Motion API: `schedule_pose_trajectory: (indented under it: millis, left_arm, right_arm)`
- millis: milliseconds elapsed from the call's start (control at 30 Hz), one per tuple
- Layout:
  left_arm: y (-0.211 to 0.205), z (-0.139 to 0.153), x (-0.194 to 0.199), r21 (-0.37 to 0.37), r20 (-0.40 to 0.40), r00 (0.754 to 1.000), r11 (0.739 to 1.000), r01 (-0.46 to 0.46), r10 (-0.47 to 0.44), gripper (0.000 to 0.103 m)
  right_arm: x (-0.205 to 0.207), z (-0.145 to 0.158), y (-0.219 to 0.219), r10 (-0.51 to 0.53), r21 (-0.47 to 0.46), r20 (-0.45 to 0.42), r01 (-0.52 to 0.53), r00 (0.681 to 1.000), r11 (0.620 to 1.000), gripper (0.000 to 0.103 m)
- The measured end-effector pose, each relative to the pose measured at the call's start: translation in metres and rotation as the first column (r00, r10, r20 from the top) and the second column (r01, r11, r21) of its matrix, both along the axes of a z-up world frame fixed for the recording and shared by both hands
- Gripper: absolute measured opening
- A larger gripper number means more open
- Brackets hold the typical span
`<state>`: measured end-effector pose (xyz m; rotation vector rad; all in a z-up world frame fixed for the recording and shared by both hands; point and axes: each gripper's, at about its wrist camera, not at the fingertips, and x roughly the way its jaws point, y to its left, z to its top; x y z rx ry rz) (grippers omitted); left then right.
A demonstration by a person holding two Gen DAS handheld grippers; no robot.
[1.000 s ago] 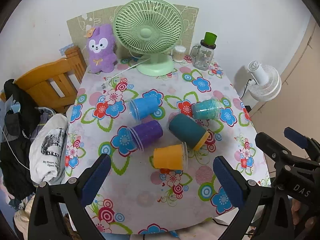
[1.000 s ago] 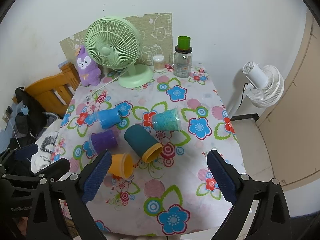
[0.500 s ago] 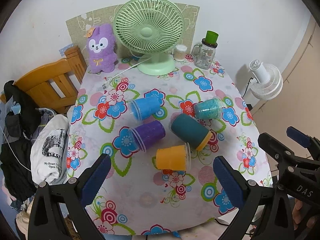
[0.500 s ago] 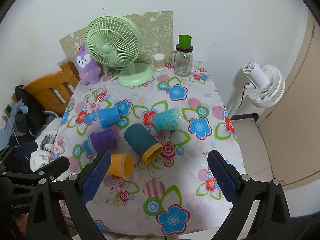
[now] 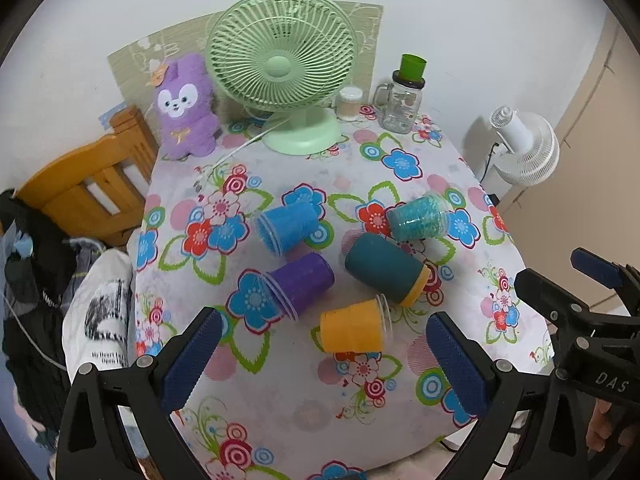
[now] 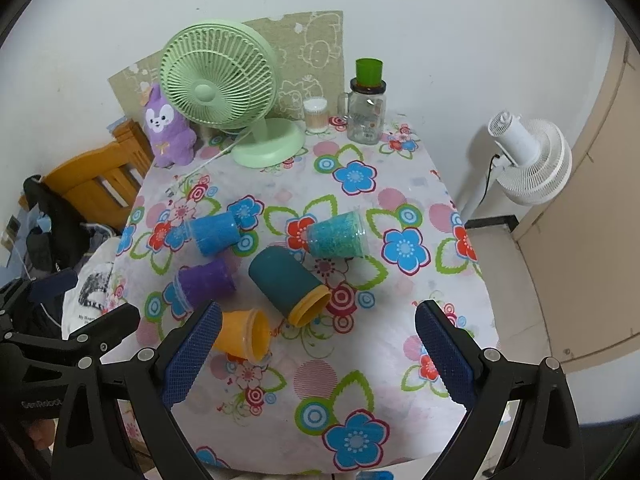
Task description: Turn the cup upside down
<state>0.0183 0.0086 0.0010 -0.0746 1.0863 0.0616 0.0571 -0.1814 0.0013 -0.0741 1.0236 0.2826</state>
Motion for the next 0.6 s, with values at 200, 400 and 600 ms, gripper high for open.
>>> schedule_pose_trajectory:
  millis: [200,400,600]
  left_arm:
    - [0.003,-0.005,0.025,0.007,0.001,0.997,0.997,0.081,-0.081,0.103]
    - [-0.009,-0.013,0.056,-0.018,-0.014,0.991,0.991,0.134,-0.134,0.103]
    - [-0.026,-0.031,0.086,-0.057,-0.051,0.993,0.993,0.100,-0.103,0.103]
  right_arm:
    - [0.014,-0.003,-0.001,-0.048,0.020,-0.014,0.048,0.999,0.999,0.098]
    - [0.036,-0.004,-0.012,-0.104,-0.023,-0.001,0.104,0.995,0.994,0.098]
    - [0.072,-0.018,-0.034,-0.110,-0.014,-0.030,0.110,0.993,0.994,0.098]
